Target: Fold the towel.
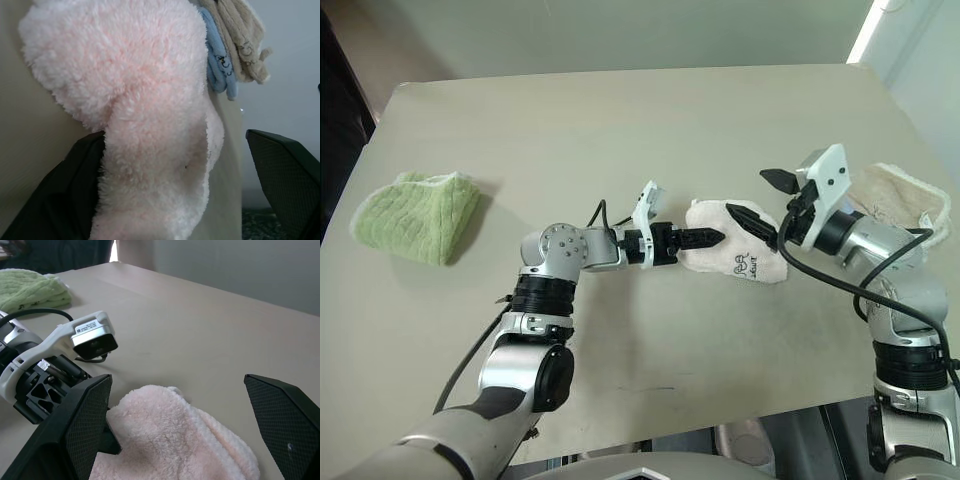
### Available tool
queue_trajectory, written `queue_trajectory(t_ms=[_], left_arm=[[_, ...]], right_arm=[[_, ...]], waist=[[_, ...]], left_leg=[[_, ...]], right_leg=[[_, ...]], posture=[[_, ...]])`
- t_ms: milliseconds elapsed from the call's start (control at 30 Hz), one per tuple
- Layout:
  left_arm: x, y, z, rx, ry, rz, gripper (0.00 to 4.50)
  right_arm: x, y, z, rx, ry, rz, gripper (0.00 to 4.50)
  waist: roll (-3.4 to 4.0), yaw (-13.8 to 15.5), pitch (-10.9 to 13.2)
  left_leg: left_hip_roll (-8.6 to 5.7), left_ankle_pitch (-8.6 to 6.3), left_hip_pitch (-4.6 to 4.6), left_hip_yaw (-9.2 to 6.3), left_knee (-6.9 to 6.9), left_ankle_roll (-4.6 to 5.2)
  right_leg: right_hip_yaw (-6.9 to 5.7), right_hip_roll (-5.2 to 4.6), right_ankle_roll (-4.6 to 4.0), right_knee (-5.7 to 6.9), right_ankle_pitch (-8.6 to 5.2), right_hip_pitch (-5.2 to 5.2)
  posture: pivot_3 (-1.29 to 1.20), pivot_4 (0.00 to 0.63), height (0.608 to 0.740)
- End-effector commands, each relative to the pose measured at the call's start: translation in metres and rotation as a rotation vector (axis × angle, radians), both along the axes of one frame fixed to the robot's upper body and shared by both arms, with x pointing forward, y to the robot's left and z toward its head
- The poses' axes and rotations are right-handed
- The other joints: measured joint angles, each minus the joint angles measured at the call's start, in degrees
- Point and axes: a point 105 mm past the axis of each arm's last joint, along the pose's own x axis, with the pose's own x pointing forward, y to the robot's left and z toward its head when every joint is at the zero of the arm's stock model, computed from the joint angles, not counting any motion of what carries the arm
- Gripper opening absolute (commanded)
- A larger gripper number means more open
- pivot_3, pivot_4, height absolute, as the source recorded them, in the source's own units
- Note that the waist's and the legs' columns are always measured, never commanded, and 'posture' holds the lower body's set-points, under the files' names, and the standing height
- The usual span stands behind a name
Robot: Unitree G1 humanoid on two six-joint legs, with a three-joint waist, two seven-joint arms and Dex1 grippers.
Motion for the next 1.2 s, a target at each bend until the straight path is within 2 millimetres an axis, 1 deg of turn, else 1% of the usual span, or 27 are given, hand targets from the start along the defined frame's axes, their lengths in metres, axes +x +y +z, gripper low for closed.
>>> queue_trajectory(t_ms=[33, 133, 300, 333, 367, 500, 567, 633, 733, 767, 800, 833, 867, 900, 933, 967, 1000, 1033, 1200], left_arm=[[0.001, -0.007, 0.008, -0.025, -0.010, -0.014, 3.57], [0.004, -0.006, 0.009, -0.031, -0.015, 0.002, 2.47], [0.014, 0.001, 0.014, -0.058, -0.027, 0.072, 0.61], [0.016, 0.002, 0.015, -0.064, -0.030, 0.085, 0.27], [0.017, 0.003, 0.015, -0.068, -0.032, 0.092, 0.02], [0.021, 0.009, 0.024, -0.120, -0.048, 0.144, 0.02], [0.027, 0.017, 0.035, -0.159, -0.083, 0.201, 0.02], [0.039, 0.040, 0.057, -0.202, -0.158, 0.322, 0.02], [0.048, 0.068, 0.079, -0.228, -0.241, 0.455, 0.02], [0.055, 0.097, 0.094, -0.229, -0.310, 0.577, 0.02], [0.059, 0.136, 0.112, -0.206, -0.403, 0.724, 0.02], [0.058, 0.163, 0.125, -0.189, -0.466, 0.821, 0.02], [0.055, 0.189, 0.139, -0.207, -0.511, 0.914, 0.02], [0.053, 0.202, 0.147, -0.225, -0.528, 0.959, 0.02], [0.047, 0.223, 0.158, -0.241, -0.572, 1.026, 0.02], [0.042, 0.239, 0.167, -0.254, -0.606, 1.079, 0.02], [0.038, 0.249, 0.172, -0.258, -0.628, 1.109, 0.02], [0.036, 0.254, 0.175, -0.261, -0.639, 1.126, 0.02], [0.035, 0.255, 0.175, -0.265, -0.639, 1.133, 0.02]], right_arm=[[-0.005, -0.004, 0.018, 0.019, -0.067, -0.015, 4.50], [-0.005, -0.004, 0.020, 0.022, -0.072, -0.018, 4.50], [-0.004, -0.002, 0.022, 0.030, -0.079, -0.017, 4.50], [-0.003, -0.002, 0.022, 0.031, -0.079, -0.016, 4.50], [-0.003, -0.001, 0.022, 0.031, -0.080, -0.015, 4.50], [-0.002, -0.001, 0.022, 0.038, -0.082, -0.013, 4.50], [-0.002, -0.001, 0.022, 0.042, -0.084, -0.018, 4.50], [0.000, -0.004, 0.023, 0.045, -0.089, -0.032, 4.50], [0.000, -0.006, 0.024, 0.048, -0.093, -0.042, 4.50], [0.001, -0.008, 0.023, 0.049, -0.091, -0.047, 4.50], [0.001, -0.009, 0.023, 0.049, -0.088, -0.048, 4.50], [0.001, -0.009, 0.022, 0.050, -0.085, -0.048, 4.50], [0.002, -0.009, 0.021, 0.049, -0.082, -0.046, 4.50], [0.002, -0.009, 0.021, 0.049, -0.080, -0.044, 4.50], [0.003, -0.007, 0.020, 0.049, -0.076, -0.037, 4.50], [0.003, -0.006, 0.019, 0.049, -0.073, -0.030, 4.50], [0.003, -0.005, 0.019, 0.049, -0.071, -0.025, 4.50], [0.003, -0.005, 0.018, 0.049, -0.070, -0.023, 4.50], [0.004, -0.005, 0.018, 0.049, -0.071, -0.021, 4.50]], waist=[[0.00, 0.0, 0.0], [0.00, -0.1, 0.0], [0.00, -0.1, 0.0], [0.00, -0.2, 0.0], [0.00, -0.3, 0.0], [0.00, -0.5, 0.0], [0.00, -0.6, 0.0], [-0.02, -0.7, 0.0], [-0.03, -1.0, 0.0], [-0.03, -1.1, 0.0], [-0.06, -1.2, 0.0], [-0.09, -1.4, 0.1], [-0.11, -1.7, 0.1], [-0.13, -1.8, 0.1], [-0.13, -1.9, 0.1], [-0.13, -1.8, 0.1], [-0.13, -1.8, 0.1], [-0.13, -1.6, 0.1], [-0.16, -0.5, 0.1]], left_leg=[[0.00, 0.00, 0.00, 0.00, 0.00, 0.00], [0.00, 0.00, 0.00, 0.00, 0.00, 0.00], [0.01, 0.00, 0.00, 0.01, 0.00, 0.00], [0.01, 0.00, 0.00, 0.01, -0.01, 0.00], [0.02, 0.00, 0.00, 0.01, 0.00, 0.00], [0.05, 0.01, 0.02, 0.02, -0.01, -0.01], [0.05, 0.01, 0.02, 0.03, -0.01, -0.01], [0.07, 0.01, 0.02, 0.04, -0.01, -0.01], [0.10, 0.02, 0.02, 0.05, -0.03, -0.02], [0.09, 0.02, 0.02, 0.05, -0.05, -0.03], [0.09, 0.03, 0.04, 0.05, -0.06, -0.04], [0.11, 0.03, 0.04, 0.05, -0.09, -0.05], [0.14, 0.03, 0.04, 0.03, -0.12, -0.05], [0.14, 0.04, 0.04, 0.00, -0.14, -0.07], [0.11, 0.08, 0.04, -0.01, -0.15, -0.14], [0.05, 0.10, 0.03, 0.00, -0.16, -0.17], [0.06, 0.09, 0.04, -0.03, -0.20, -0.16], [0.05, 0.08, 0.03, -0.03, -0.20, -0.14], [-0.36, -0.10, -0.04, -0.26, -0.07, 0.17]], right_leg=[[0.00, 0.00, 0.01, 0.00, 0.00, 0.00], [0.01, 0.01, 0.01, 0.00, 0.00, -0.01], [0.01, 0.02, 0.03, 0.00, 0.00, -0.02], [0.01, 0.02, 0.03, 0.00, 0.00, -0.02], [0.02, 0.03, 0.03, 0.00, 0.00, -0.02], [0.02, 0.05, 0.03, 0.01, 0.01, -0.03], [0.02, 0.06, 0.02, 0.01, 0.01, -0.03], [0.02, 0.07, 0.01, 0.01, 0.02, -0.05], [0.02, 0.10, -0.05, 0.01, 0.06, -0.12], [0.02, 0.12, -0.07, 0.01, 0.06, -0.14], [0.02, 0.13, -0.07, 0.02, 0.06, -0.15], [0.04, 0.15, -0.09, 0.02, 0.07, -0.19], [0.04, 0.17, -0.15, 0.02, 0.11, -0.28], [0.03, 0.19, -0.20, 0.02, 0.13, -0.38], [0.02, 0.24, -0.25, 0.02, 0.16, -0.42], [0.00, 0.25, -0.26, 0.02, 0.17, -0.43], [0.02, 0.22, -0.24, 0.02, 0.15, -0.44], [0.03, 0.17, -0.21, 0.02, 0.13, -0.44], [0.13, -0.01, -0.06, 0.01, 0.09, -0.36]], posture=[[0.00, 0.150, 0.740], [0.00, 0.150, 0.740], [0.00, 0.150, 0.740], [0.00, 0.150, 0.740], [0.00, 0.150, 0.740], [0.00, 0.150, 0.740], [0.00, 0.150, 0.740], [0.00, 0.150, 0.740], [0.00, 0.150, 0.740], [0.00, 0.150, 0.740], [0.00, 0.150, 0.740], [0.00, 0.150, 0.740], [0.00, 0.150, 0.740], [0.00, 0.150, 0.740], [0.00, 0.150, 0.740], [0.00, 0.150, 0.740], [0.00, 0.150, 0.740], [0.00, 0.150, 0.740], [0.00, 0.150, 0.740]])
